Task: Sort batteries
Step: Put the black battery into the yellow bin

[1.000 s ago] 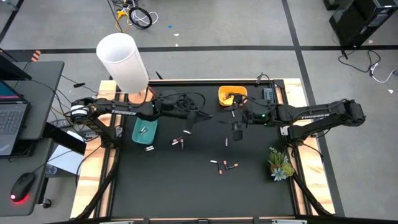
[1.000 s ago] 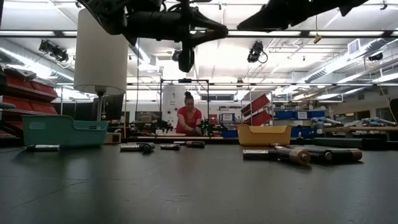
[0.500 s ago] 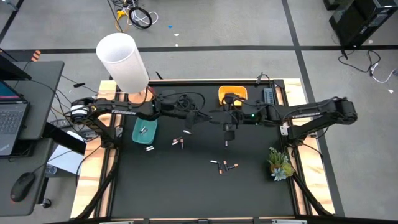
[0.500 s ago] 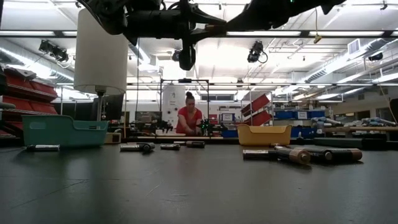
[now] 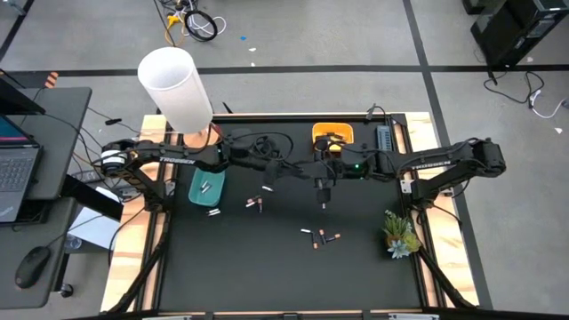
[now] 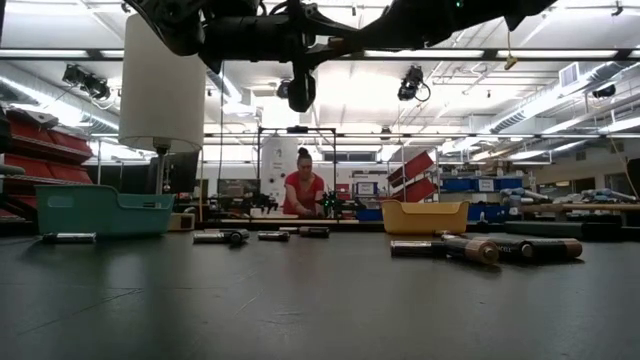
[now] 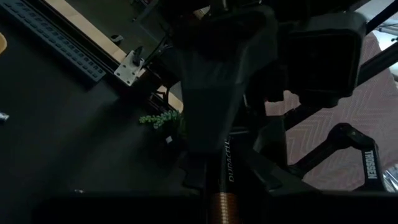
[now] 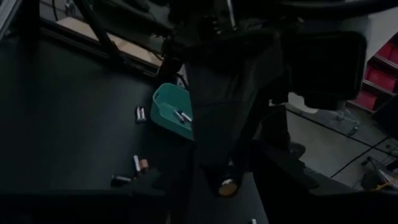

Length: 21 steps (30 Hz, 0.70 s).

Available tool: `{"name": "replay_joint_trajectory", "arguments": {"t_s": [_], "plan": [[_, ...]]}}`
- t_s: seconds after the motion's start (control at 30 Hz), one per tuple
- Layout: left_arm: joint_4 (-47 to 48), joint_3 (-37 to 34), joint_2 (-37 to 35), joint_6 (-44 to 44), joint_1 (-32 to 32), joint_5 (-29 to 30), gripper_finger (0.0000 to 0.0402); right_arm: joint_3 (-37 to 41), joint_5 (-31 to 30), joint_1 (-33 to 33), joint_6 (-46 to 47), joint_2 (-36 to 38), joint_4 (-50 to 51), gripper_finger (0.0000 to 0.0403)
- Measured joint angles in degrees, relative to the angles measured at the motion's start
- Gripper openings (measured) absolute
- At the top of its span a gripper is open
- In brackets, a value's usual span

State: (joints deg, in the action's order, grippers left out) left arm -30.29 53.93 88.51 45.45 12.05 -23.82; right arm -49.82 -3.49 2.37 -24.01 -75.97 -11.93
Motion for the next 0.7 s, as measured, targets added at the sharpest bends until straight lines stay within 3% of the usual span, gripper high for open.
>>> {"name": "replay_joint_trajectory", "arguments": {"t_s": [0.33, 0.7], "plan": [[0.2, 0.0, 0.0, -0.1, 0.2, -0.8, 0.0055, 0.0, 0.2, -0.5, -1.8, -0.1, -0.3, 0.0151], [0.0, 0.0, 0.0, 0.2, 1.8, -6.3, 0.0055, 0.0, -3.1, -2.7, -3.7, 0.0, -0.5, 0.013]]}}
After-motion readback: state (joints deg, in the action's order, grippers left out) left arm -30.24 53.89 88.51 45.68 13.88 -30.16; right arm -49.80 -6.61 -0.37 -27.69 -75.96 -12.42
